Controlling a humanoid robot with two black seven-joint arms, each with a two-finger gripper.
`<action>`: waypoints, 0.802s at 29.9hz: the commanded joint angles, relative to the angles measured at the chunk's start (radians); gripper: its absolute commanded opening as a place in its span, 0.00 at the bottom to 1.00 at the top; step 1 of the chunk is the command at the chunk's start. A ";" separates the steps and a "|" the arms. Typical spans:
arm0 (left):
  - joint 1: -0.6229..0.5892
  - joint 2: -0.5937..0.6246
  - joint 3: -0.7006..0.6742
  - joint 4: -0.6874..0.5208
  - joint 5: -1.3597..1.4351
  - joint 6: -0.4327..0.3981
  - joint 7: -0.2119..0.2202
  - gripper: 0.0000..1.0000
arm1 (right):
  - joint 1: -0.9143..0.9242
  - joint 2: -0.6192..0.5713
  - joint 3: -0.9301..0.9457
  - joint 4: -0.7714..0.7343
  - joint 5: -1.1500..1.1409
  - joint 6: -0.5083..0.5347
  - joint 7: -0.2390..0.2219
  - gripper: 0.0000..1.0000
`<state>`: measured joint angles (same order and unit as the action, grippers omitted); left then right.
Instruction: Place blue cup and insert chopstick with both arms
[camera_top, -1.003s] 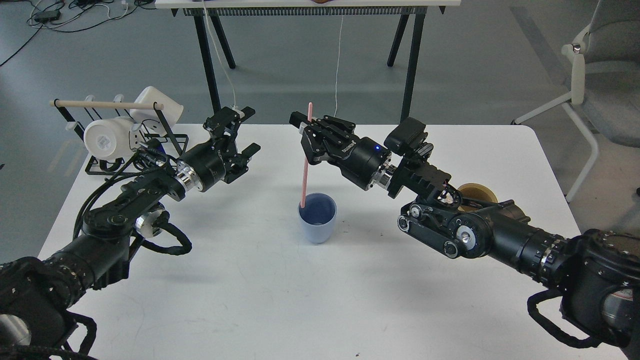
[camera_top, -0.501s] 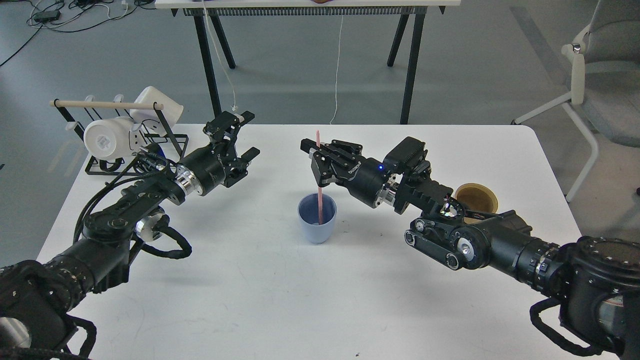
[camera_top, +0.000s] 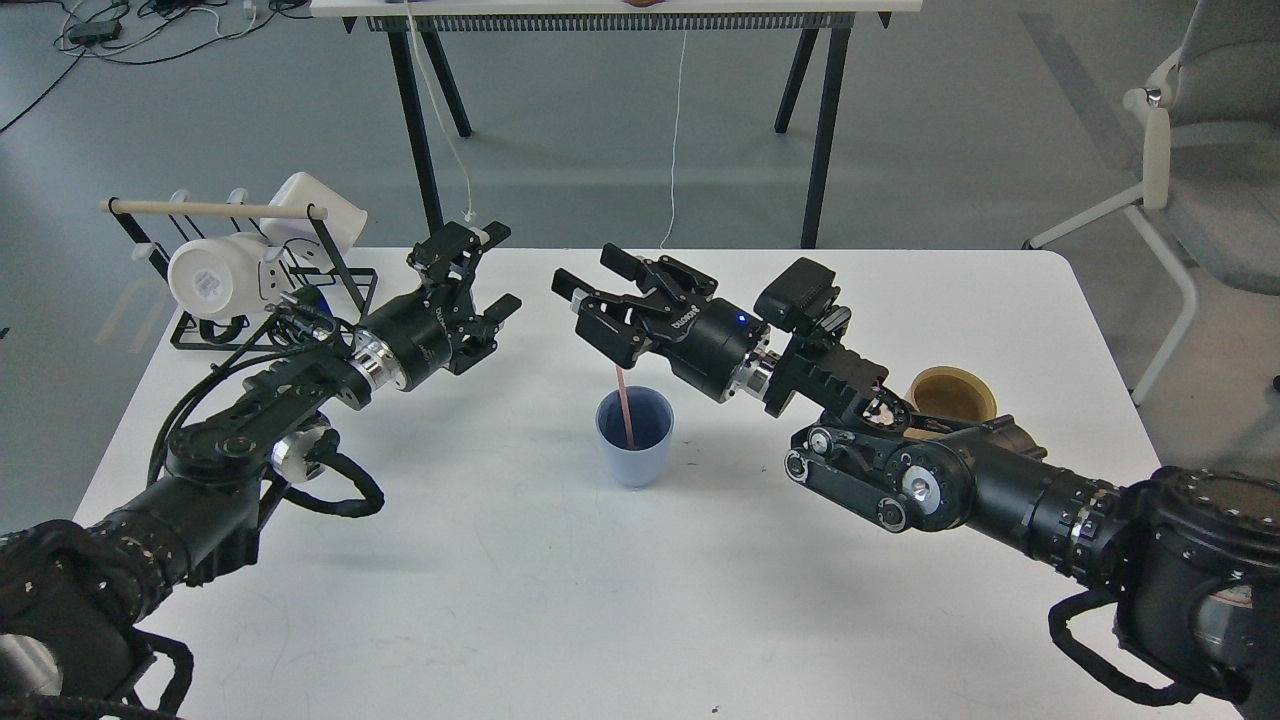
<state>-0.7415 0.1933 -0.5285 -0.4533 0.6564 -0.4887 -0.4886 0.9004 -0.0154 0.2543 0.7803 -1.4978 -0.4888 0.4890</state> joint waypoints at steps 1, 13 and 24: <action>-0.005 0.002 -0.007 -0.002 -0.001 0.000 0.000 0.99 | -0.012 -0.086 0.170 0.111 0.080 0.000 0.000 0.99; -0.038 0.035 -0.039 -0.019 -0.012 0.000 0.000 0.99 | -0.100 -0.432 0.384 0.240 0.945 0.169 0.000 0.99; -0.048 0.138 -0.045 -0.019 -0.205 0.000 0.000 0.99 | -0.229 -0.554 0.399 0.211 1.139 0.903 0.000 1.00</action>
<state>-0.7892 0.3143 -0.5762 -0.4726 0.4739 -0.4885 -0.4886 0.6827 -0.5647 0.6491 0.9939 -0.3614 0.3374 0.4885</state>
